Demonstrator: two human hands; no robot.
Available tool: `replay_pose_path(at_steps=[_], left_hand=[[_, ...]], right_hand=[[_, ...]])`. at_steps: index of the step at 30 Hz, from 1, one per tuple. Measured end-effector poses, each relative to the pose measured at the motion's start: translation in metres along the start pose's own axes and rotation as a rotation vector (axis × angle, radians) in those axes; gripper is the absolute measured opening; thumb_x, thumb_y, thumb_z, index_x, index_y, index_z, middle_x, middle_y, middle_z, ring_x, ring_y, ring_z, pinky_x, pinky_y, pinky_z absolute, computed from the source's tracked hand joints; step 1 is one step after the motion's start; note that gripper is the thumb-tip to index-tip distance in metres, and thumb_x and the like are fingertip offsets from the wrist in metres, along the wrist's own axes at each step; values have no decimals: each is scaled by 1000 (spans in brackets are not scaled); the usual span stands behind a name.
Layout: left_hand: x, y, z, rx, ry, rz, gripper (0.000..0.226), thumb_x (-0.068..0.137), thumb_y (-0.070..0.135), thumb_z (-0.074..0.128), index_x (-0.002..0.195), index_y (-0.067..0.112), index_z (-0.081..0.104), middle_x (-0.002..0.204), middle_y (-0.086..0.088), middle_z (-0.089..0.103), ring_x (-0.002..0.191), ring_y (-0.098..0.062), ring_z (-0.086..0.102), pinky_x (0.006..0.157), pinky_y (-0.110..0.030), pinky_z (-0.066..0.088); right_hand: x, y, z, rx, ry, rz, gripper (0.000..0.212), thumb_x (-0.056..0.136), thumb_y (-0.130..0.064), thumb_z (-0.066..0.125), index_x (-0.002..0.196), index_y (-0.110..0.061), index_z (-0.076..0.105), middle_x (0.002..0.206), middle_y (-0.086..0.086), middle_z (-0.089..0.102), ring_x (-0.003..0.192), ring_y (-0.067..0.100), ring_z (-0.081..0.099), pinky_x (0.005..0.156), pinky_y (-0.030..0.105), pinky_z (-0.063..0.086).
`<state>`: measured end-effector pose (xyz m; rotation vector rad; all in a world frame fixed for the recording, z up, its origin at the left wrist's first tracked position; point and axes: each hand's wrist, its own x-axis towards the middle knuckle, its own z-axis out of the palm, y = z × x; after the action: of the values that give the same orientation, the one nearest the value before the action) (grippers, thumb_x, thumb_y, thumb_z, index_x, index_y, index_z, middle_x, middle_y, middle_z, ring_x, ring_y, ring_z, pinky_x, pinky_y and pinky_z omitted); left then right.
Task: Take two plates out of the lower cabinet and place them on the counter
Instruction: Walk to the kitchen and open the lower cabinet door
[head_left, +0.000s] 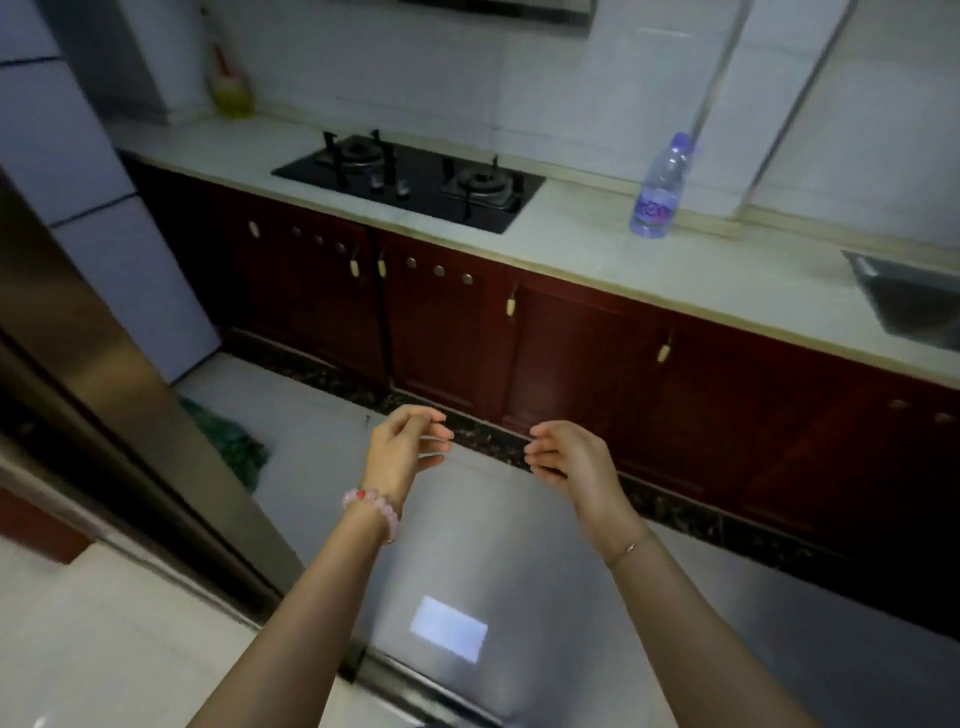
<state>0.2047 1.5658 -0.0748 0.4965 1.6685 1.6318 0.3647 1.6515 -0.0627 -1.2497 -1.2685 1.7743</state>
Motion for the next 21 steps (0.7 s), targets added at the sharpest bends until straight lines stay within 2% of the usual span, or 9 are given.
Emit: replay_pose_path(at_steps=[10, 21], left_hand=[[109, 11, 3, -98, 324, -36, 27, 93, 10, 40, 75, 15, 59, 66, -2, 63, 56, -10, 61, 62, -26, 50], [281, 20, -20, -150, 475, -115, 26, 91, 12, 42, 75, 15, 62, 62, 2, 66, 57, -10, 63, 62, -26, 51]], right_hand=[[141, -22, 58, -101, -267, 83, 22, 88, -9, 46, 80, -10, 65, 71, 6, 62, 70, 17, 60, 75, 28, 52], [315, -37, 153, -199, -385, 147, 24, 90, -11, 46, 79, -12, 67, 69, 6, 64, 73, 21, 61, 71, 30, 50]])
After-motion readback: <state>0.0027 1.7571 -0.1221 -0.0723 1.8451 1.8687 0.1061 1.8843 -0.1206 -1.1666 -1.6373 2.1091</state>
